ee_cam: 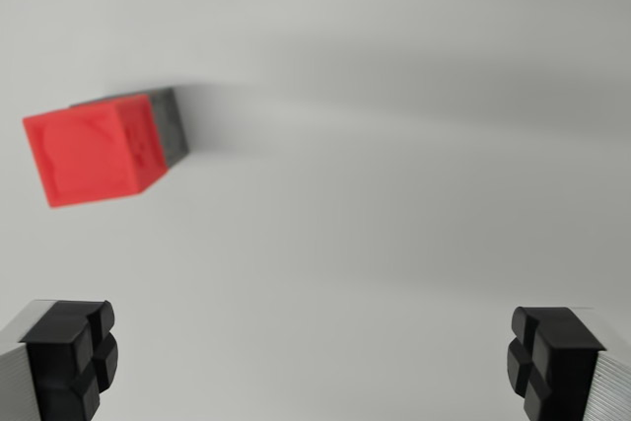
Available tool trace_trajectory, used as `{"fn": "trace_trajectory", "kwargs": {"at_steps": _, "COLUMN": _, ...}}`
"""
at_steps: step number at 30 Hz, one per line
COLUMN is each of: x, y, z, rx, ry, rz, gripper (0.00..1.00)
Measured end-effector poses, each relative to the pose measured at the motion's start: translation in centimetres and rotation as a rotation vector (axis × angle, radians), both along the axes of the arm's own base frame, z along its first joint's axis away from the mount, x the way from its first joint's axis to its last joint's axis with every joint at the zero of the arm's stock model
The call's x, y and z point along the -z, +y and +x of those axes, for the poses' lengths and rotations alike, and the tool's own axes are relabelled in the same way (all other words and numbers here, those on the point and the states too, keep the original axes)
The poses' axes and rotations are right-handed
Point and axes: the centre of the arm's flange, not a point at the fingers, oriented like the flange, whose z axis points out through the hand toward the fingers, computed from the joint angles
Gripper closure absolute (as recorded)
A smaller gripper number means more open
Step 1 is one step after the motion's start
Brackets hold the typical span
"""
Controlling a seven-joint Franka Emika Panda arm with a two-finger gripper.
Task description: Destack cube
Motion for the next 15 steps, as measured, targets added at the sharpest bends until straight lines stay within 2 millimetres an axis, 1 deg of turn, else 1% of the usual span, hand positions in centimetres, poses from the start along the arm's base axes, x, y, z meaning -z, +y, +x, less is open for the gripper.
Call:
{"fn": "trace_trajectory", "kwargs": {"at_steps": 8, "x": 1.3, "y": 1.8, "z": -0.1, "rx": -0.032, "ry": 0.003, "rz": -0.002, "gripper": 0.0}}
{"fn": "trace_trajectory", "kwargs": {"at_steps": 15, "x": 2.9, "y": 4.0, "z": -0.3, "rx": -0.071, "ry": 0.008, "rz": -0.004, "gripper": 0.0}}
